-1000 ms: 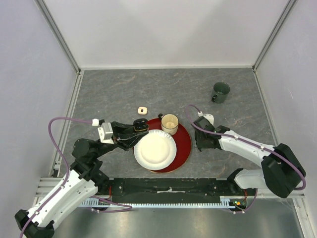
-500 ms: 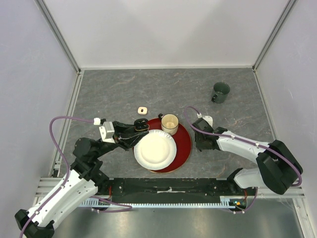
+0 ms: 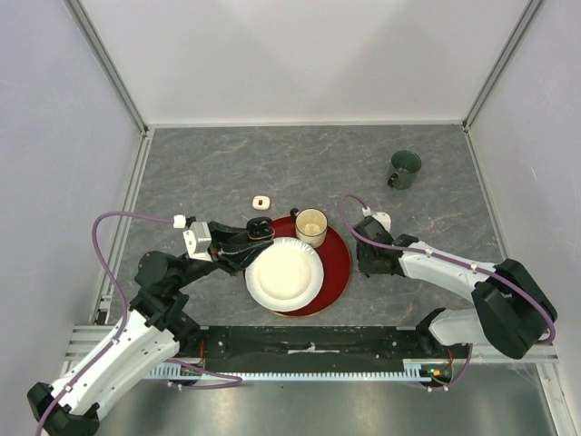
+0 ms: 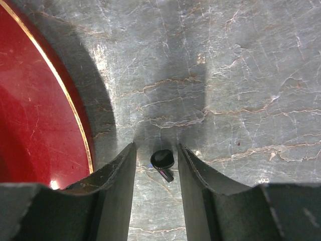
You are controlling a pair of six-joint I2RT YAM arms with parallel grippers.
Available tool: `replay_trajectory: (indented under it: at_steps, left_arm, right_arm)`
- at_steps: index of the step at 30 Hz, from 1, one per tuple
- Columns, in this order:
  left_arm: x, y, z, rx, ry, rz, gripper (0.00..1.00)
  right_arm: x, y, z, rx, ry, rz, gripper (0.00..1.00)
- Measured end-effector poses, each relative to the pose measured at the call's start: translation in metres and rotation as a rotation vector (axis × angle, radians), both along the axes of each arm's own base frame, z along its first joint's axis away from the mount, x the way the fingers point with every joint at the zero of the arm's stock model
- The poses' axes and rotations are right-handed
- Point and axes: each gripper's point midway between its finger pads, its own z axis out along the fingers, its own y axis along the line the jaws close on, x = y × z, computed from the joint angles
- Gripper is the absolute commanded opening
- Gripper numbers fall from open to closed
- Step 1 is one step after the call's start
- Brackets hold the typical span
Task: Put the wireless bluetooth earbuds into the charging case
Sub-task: Pick up the earbud from the center of the board.
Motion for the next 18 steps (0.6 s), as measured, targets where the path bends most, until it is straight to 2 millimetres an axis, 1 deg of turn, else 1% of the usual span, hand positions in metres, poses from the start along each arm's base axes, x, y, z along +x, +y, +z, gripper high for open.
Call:
replay_trajectory:
  at_steps: [6, 7, 8, 9, 10, 11, 14, 18]
  left_arm:
    - [0.0012, -0.0010, -0.0018, 0.005, 0.006, -0.001, 0.02]
    - [0.0018, -0.0016, -0.0028, 0.007, 0.009, -0.001, 0.02]
    - [0.0028, -0.0023, -0.0037, 0.011, 0.013, -0.001, 0.02]
    - [0.0037, -0.0031, -0.0046, 0.014, 0.018, -0.002, 0.02]
    - [0.0042, -0.0034, -0.0051, 0.015, 0.019, -0.002, 0.02]
    - [0.0045, -0.0037, -0.0057, 0.017, 0.021, -0.002, 0.02]
    - [0.0044, -0.0036, -0.0055, 0.016, 0.020, -0.002, 0.02]
    - [0.0036, -0.0030, -0.0043, 0.013, 0.017, -0.001, 0.02]
  right_arm:
    - [-0.0022, -0.0012, 0.0001, 0.001, 0.002, 0.004, 0.41]
    - [-0.0023, -0.0013, 0.0000, 0.000, 0.002, 0.004, 0.37]
    - [-0.0025, -0.0014, -0.0001, -0.001, 0.003, 0.004, 0.27]
    - [-0.0027, -0.0019, -0.0002, -0.002, 0.005, 0.004, 0.26]
    - [-0.0031, -0.0025, -0.0004, -0.006, 0.006, 0.007, 0.26]
    - [-0.0035, -0.0024, -0.0005, -0.004, 0.008, 0.004, 0.33]
    - [-0.0036, -0.0023, -0.0005, -0.002, 0.009, 0.002, 0.33]
    - [-0.0038, -0.0018, -0.0005, 0.001, 0.010, 0.002, 0.37]
